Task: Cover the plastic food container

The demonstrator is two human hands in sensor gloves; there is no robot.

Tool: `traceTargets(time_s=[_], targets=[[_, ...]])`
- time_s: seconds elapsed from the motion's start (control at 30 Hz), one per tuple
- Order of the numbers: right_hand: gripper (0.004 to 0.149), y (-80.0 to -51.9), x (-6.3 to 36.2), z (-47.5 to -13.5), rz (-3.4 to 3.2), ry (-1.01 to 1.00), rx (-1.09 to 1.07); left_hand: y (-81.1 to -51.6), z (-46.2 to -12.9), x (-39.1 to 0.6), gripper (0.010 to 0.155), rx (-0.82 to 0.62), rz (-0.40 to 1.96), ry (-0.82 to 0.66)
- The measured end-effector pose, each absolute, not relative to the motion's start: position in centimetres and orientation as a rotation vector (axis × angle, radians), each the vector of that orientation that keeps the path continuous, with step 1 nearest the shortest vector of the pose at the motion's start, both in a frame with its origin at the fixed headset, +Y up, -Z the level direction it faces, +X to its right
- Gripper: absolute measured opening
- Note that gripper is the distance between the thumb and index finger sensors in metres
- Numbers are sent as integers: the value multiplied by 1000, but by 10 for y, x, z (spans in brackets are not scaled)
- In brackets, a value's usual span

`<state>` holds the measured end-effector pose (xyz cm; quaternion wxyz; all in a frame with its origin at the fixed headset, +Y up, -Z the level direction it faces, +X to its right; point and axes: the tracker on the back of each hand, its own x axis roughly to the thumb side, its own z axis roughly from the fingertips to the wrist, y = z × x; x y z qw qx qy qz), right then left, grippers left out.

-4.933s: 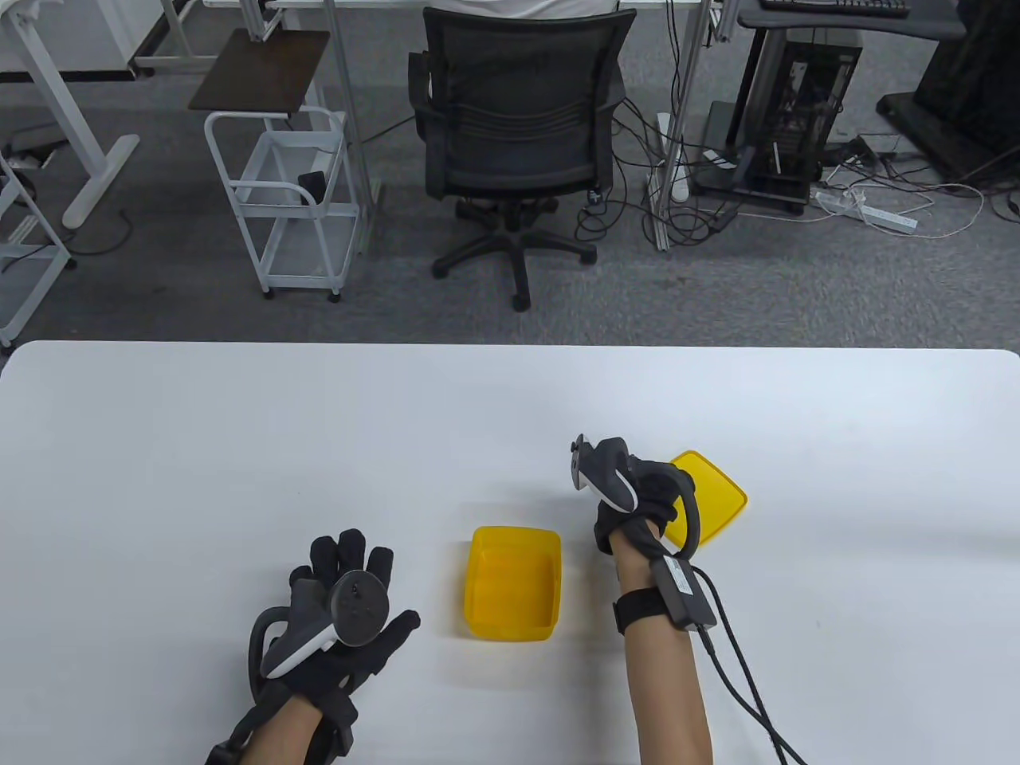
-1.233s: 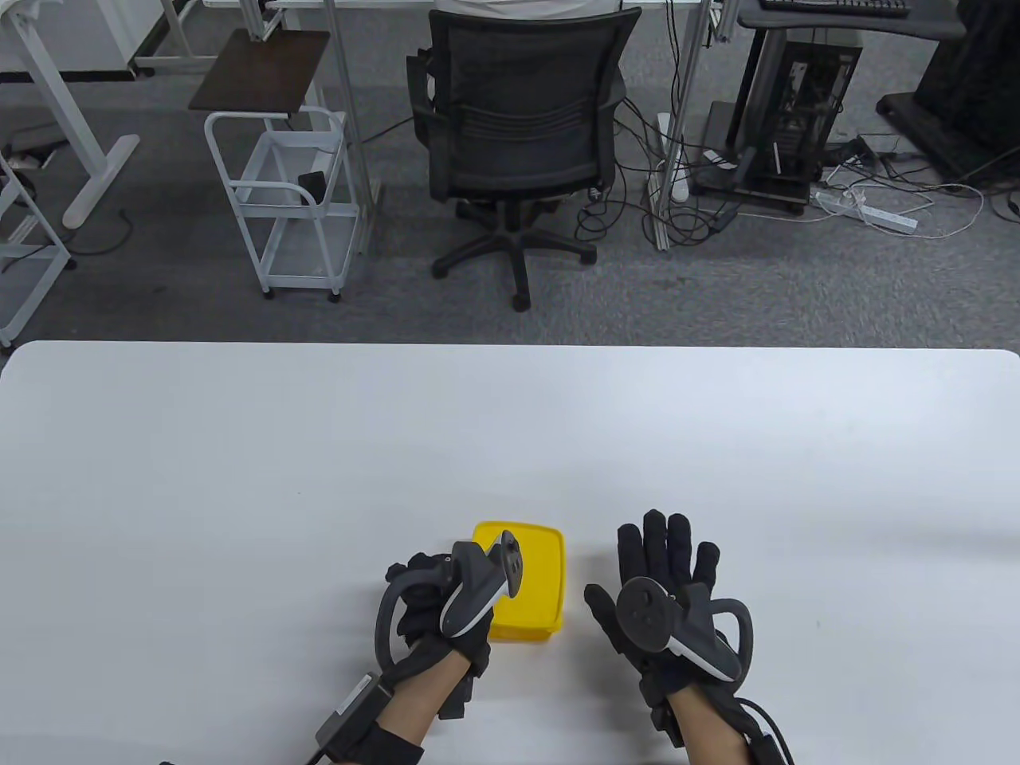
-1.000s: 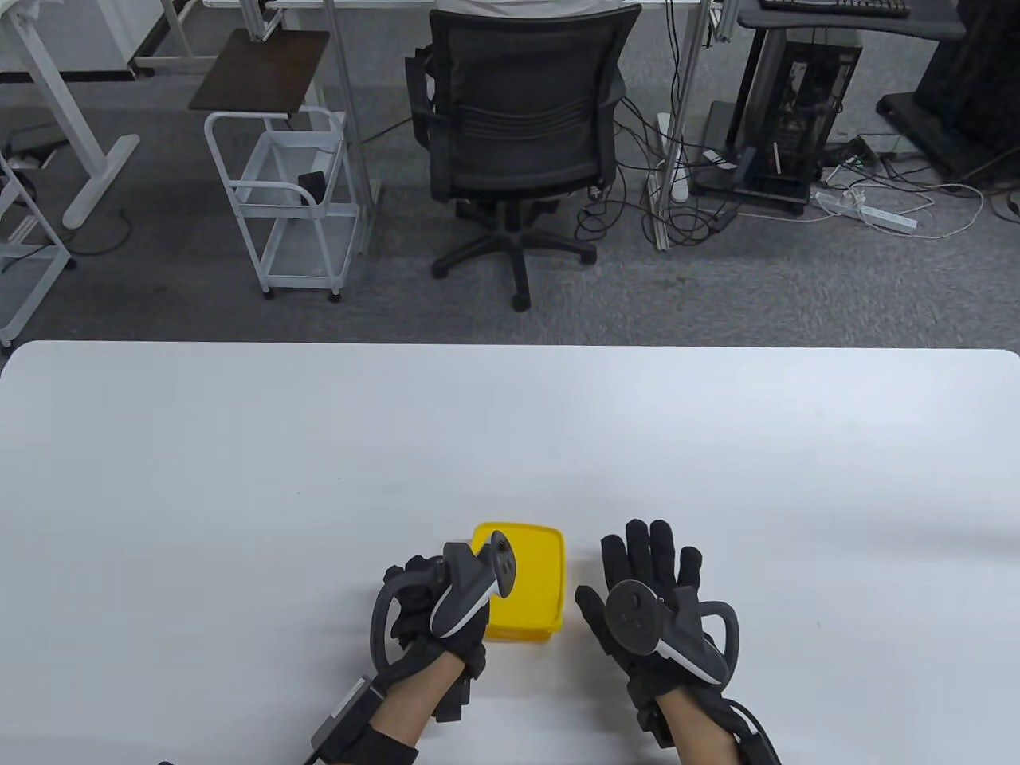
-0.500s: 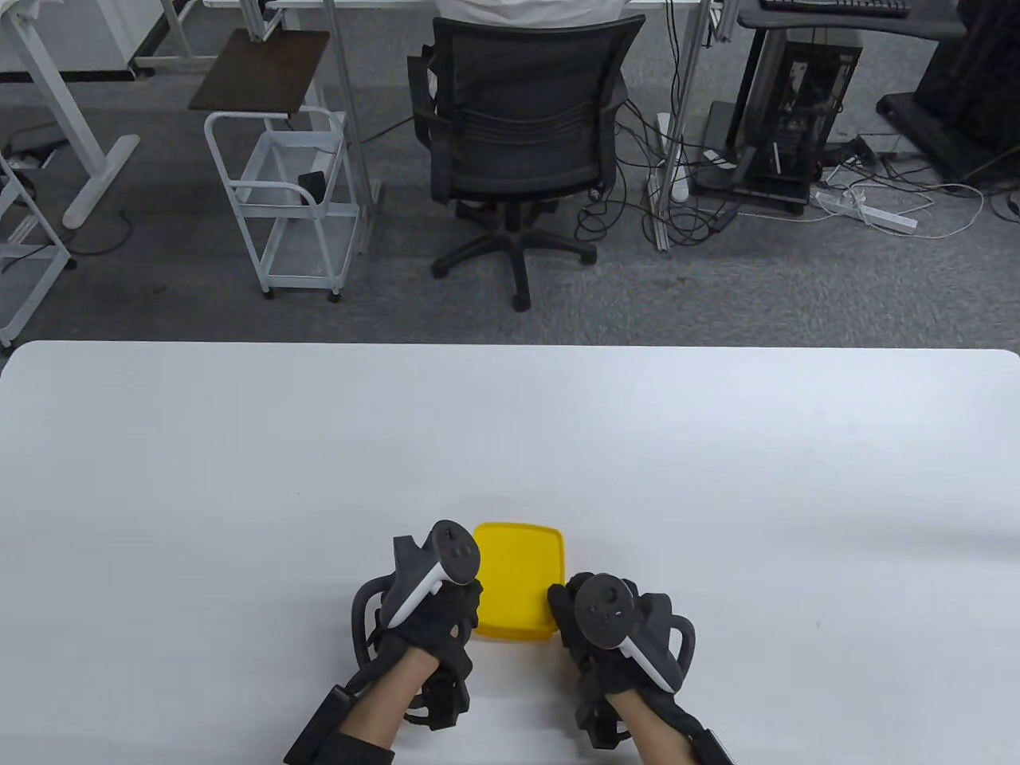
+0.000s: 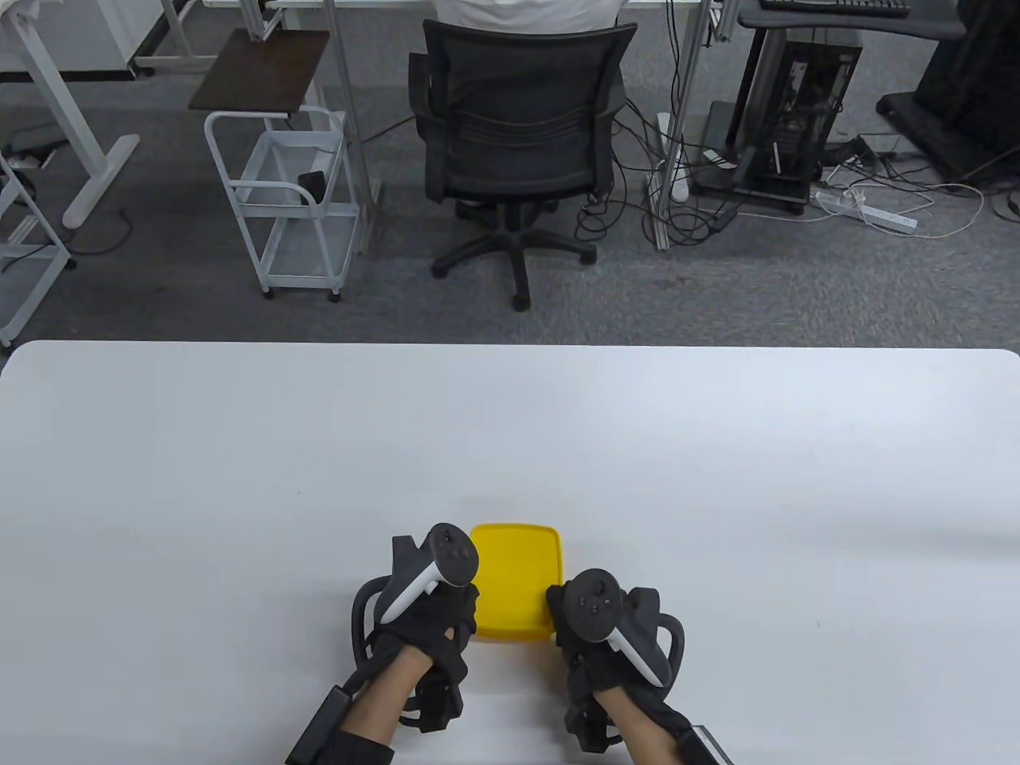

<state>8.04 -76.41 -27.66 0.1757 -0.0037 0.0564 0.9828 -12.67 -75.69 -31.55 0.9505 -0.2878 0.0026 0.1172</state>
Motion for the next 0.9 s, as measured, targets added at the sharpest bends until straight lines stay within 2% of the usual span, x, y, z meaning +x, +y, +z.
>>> traceTargets(time_s=[0.17,0.23,0.33,0.43,0.53,0.63,0.73,0.8,0.9], targets=[[42,-766,81,-275,2798,94,26,-753,-312,-128,45,-568,215,4],[43,-761,84,-271,2803,-14,41,-743,-308,-129,50,-544,142,1],[49,-740,95,-264,2780,-292,71,-719,-299,-138,56,-370,154,-26],[52,-733,107,-261,2816,-342,147,-697,-287,-158,64,-247,243,-102],[56,-734,116,-258,2876,-329,207,-696,-282,-177,65,-130,278,-190],[54,-733,125,-260,2936,-310,213,-701,-283,-188,62,-63,177,-129],[60,-737,134,-264,2978,-254,207,-712,-285,-188,66,-93,92,-137],[63,-740,139,-267,2998,-192,199,-719,-287,-189,74,-143,35,-138],[68,-748,145,-272,3002,-16,178,-729,-289,-193,81,-217,19,-139]])
